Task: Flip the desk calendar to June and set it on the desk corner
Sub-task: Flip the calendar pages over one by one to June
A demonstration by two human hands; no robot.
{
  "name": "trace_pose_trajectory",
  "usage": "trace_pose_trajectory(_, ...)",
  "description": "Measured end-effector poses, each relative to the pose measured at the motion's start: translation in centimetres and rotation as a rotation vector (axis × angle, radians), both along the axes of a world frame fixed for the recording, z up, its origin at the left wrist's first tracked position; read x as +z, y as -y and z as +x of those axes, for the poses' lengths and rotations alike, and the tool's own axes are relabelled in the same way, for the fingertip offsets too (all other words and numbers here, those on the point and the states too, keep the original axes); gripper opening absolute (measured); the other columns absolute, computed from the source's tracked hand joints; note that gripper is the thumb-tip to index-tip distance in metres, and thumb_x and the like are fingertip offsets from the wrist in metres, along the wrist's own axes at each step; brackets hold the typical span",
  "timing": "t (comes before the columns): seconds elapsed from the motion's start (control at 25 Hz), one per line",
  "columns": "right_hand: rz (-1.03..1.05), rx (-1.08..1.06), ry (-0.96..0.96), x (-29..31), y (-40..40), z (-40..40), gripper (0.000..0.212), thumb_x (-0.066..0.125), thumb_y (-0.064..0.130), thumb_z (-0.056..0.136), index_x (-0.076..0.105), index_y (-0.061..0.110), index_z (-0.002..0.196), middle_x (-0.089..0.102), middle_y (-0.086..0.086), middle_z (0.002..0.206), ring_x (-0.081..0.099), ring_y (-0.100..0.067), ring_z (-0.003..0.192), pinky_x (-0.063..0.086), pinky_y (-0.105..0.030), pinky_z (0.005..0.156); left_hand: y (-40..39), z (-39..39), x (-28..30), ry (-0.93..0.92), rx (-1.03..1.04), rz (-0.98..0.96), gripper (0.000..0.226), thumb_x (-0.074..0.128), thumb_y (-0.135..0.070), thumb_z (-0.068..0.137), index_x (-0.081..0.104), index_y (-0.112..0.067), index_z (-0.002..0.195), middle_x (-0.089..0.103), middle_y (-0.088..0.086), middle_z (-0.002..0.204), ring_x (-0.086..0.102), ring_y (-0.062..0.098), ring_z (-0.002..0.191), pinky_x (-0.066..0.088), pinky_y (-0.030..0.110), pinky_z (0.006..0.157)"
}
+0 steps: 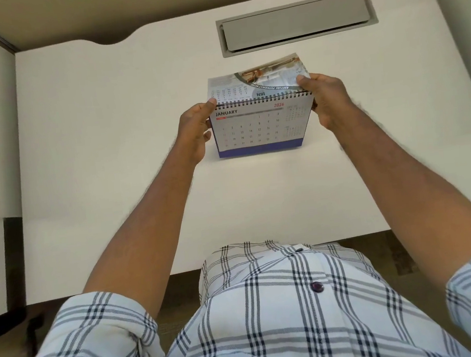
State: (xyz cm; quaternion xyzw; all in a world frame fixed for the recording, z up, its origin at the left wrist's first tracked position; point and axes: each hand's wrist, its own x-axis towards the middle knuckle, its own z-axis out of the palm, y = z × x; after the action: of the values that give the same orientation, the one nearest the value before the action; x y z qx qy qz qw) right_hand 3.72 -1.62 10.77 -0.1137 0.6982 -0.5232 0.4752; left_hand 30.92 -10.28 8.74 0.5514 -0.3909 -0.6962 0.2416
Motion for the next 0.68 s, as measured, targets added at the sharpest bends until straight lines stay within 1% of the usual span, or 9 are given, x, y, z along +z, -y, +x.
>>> trace_pose_trajectory(0.08, 0.037, -0.018, -0.031, 0.5, 0.5, -0.1, 0.021, 0.077, 0.02, 0.09, 0.067, 0.008, 0.104, 0.076, -0.006, 0.091, 0.071, -0.017, 0.075, 0.06, -0.032, 0.076, 0.0, 0.0, 0.0, -0.042, 0.02, 0.017, 0.024, 0.069, -0.036, 0.098, 0.059, -0.021, 0.083, 0.077, 0.003, 0.1, 0.064, 0.021, 0.096, 0.047, 0.039, 0.084)
trace_pose_trajectory(0.12, 0.056, -0.022, -0.039, 0.6, 0.6, -0.2, 0.022, 0.078, 0.023, 0.089, 0.065, 0.009, 0.102, 0.075, -0.005, 0.09, 0.07, -0.017, 0.076, 0.059, -0.033, 0.077, 0.0, 0.0, -0.1, -0.067, 0.024, 0.023, 0.025, 0.068, -0.034, 0.099, 0.058, -0.021, 0.08, 0.076, 0.005, 0.101, 0.064, 0.023, 0.099, 0.05, 0.041, 0.085)
trace_pose_trajectory(0.24, 0.146, 0.012, 0.004, 0.9, 0.8, -0.9, 0.033, 0.082, 0.036, 0.083, 0.066, 0.014, 0.099, 0.074, 0.0, 0.09, 0.069, -0.017, 0.084, 0.055, -0.032, 0.075, -0.2, 0.2, -0.5, -0.128, 0.026, 0.022, 0.028, 0.066, -0.025, 0.1, 0.053, -0.021, 0.076, 0.073, 0.009, 0.106, 0.063, 0.026, 0.105, 0.058, 0.04, 0.085)
trace_pose_trajectory(0.32, 0.207, 0.054, 0.041, 1.2, 0.9, -1.3, 0.032, 0.084, 0.041, 0.079, 0.066, 0.018, 0.094, 0.072, 0.003, 0.088, 0.066, -0.015, 0.084, 0.05, -0.03, 0.075, -0.3, 0.4, -0.7, -0.152, 0.019, 0.009, 0.026, 0.065, -0.021, 0.101, 0.052, -0.02, 0.078, 0.074, 0.01, 0.109, 0.064, 0.025, 0.105, 0.059, 0.037, 0.088)
trace_pose_trajectory(0.44, 0.225, 0.09, 0.015, 1.5, 1.2, -1.5, 0.024, 0.084, 0.035, 0.08, 0.067, 0.02, 0.087, 0.069, 0.007, 0.08, 0.061, -0.01, 0.074, 0.046, -0.027, 0.077, -0.3, 0.6, -0.9, -0.146, -0.001, -0.008, 0.023, 0.063, -0.02, 0.101, 0.053, -0.02, 0.081, 0.075, 0.009, 0.111, 0.066, 0.025, 0.105, 0.057, 0.035, 0.093)
trace_pose_trajectory(0.52, 0.19, 0.08, -0.015, 1.7, 1.3, -1.6, 0.016, 0.082, 0.028, 0.083, 0.07, 0.02, 0.088, 0.072, 0.008, 0.079, 0.061, -0.008, 0.07, 0.046, -0.026, 0.078, -0.3, 0.6, -0.9, -0.132, -0.012, -0.025, 0.016, 0.062, -0.02, 0.102, 0.058, -0.02, 0.087, 0.075, 0.008, 0.109, 0.066, 0.023, 0.104, 0.055, 0.037, 0.095)
trace_pose_trajectory(0.6, 0.155, 0.063, -0.036, 2.0, 1.4, -1.6, 0.012, 0.081, 0.023, 0.084, 0.07, 0.02, 0.088, 0.074, 0.008, 0.076, 0.063, -0.006, 0.064, 0.047, -0.023, 0.075, -0.3, 0.5, -0.9, -0.126, -0.012, -0.041, 0.005, 0.061, -0.02, 0.103, 0.065, -0.019, 0.1, 0.075, 0.006, 0.108, 0.065, 0.021, 0.104, 0.054, 0.037, 0.097)
trace_pose_trajectory(0.68, 0.128, 0.066, -0.072, 1.9, 1.4, -1.6, 0.012, 0.08, 0.019, 0.085, 0.068, 0.02, 0.086, 0.074, 0.007, 0.073, 0.063, -0.002, 0.055, 0.049, -0.018, 0.064, -0.2, 0.5, -0.9, -0.132, -0.013, -0.039, 0.016, 0.06, -0.02, 0.102, 0.068, -0.018, 0.116, 0.075, 0.005, 0.108, 0.065, 0.02, 0.103, 0.055, 0.036, 0.095)
